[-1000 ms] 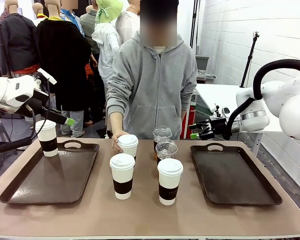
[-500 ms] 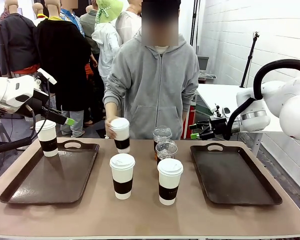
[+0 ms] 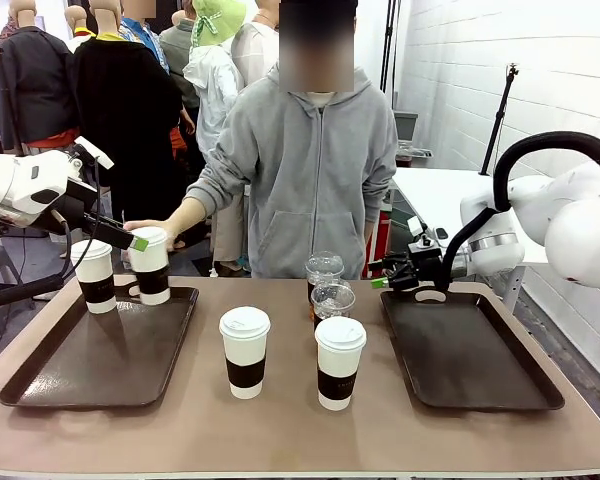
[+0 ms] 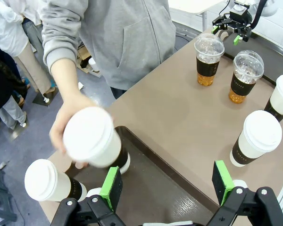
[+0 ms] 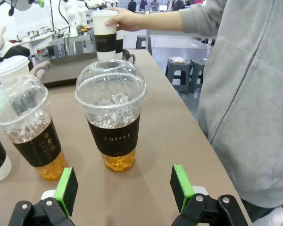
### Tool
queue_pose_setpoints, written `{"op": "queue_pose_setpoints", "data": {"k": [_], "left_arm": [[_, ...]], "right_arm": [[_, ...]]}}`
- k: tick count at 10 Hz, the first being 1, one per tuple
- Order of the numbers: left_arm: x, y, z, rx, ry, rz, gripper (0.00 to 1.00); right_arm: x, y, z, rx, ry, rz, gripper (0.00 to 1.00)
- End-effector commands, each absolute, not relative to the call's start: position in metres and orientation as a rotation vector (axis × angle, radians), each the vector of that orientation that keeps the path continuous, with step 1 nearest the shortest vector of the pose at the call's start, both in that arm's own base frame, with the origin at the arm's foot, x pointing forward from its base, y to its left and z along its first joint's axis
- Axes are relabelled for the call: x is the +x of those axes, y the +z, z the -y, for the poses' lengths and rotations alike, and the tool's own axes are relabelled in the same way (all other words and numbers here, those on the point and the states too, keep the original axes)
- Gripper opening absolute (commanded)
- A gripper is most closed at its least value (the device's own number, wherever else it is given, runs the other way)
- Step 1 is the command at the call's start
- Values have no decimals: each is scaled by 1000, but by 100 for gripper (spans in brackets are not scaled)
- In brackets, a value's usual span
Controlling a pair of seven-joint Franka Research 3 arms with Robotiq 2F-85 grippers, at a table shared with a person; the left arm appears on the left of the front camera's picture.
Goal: Distribute the coffee onto the tray.
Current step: Pick up one iced Americano and place it on the right Handle tray.
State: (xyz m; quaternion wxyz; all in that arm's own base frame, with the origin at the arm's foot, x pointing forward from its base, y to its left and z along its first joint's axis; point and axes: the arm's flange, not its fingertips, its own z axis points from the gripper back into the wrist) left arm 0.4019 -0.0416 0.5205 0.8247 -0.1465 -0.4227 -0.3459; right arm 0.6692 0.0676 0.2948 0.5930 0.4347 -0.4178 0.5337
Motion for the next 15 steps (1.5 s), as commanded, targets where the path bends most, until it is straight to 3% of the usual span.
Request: {"op": "queue_pose_setpoints", "data": {"k": [1,7,15], "left_arm": [[403,519,40,-320,-732,896,100],[403,519,40,-320,-732,896,100],[403,519,40,-320,-732,896,100]], "right_arm": [[688,293,-79,1022,1246,967,100],[712,278,-118,1081,1269,904,100],[710,265,-141,1152,1310,819,100]]}}
